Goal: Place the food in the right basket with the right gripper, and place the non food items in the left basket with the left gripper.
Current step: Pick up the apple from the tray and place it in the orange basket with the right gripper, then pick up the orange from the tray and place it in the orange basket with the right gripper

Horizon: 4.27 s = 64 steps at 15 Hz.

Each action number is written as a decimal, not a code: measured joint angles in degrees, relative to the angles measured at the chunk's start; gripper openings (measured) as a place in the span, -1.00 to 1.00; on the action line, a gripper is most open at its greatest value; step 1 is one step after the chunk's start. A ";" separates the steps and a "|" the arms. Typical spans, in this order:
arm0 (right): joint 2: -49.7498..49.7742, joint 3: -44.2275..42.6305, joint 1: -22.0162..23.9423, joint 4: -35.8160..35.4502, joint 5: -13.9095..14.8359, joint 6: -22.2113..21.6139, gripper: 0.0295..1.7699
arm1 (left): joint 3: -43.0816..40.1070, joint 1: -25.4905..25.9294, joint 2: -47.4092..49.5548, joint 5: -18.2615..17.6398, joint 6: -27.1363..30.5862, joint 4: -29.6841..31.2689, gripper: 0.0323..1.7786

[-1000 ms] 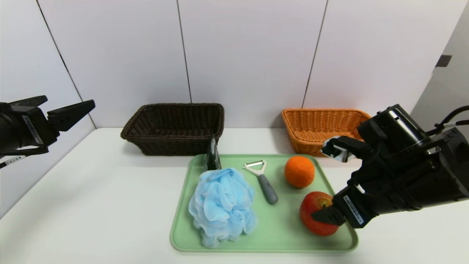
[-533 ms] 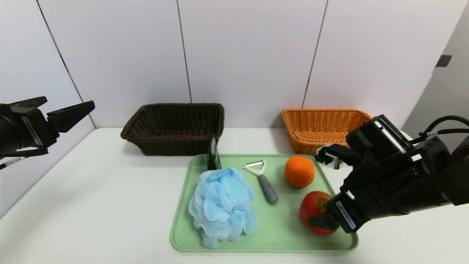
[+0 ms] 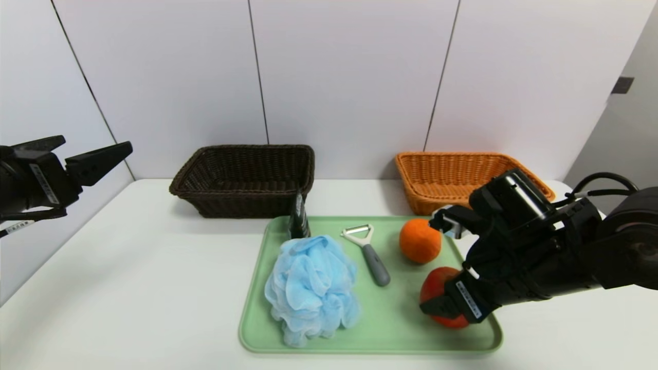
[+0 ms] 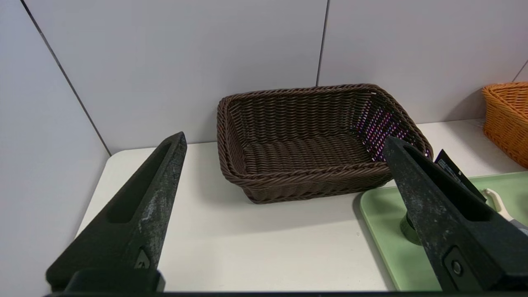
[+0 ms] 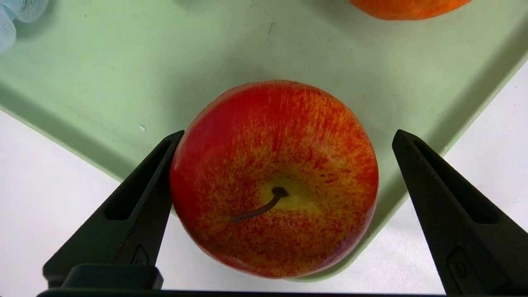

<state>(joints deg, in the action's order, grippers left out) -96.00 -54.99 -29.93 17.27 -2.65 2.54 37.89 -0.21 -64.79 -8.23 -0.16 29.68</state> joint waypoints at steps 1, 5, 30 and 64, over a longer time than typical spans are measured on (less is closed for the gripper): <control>-0.13 0.69 -0.02 -2.18 0.06 0.05 0.60 | 0.00 0.00 0.02 0.02 0.00 0.00 0.90; -0.02 2.57 -0.13 -5.67 0.17 0.07 0.41 | 0.09 0.02 0.07 0.00 -0.05 -0.11 0.90; -17.68 -35.85 30.48 -14.12 1.17 4.96 0.39 | 0.01 1.06 -1.41 -0.06 -0.26 -0.44 0.90; -16.32 -32.13 27.87 -23.71 4.60 6.44 0.86 | -0.85 1.26 1.07 -0.04 -0.17 -0.44 0.90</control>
<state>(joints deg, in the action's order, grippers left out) -112.32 -87.13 -2.06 -6.44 1.95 8.97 37.04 1.05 -63.72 -8.27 -0.33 29.25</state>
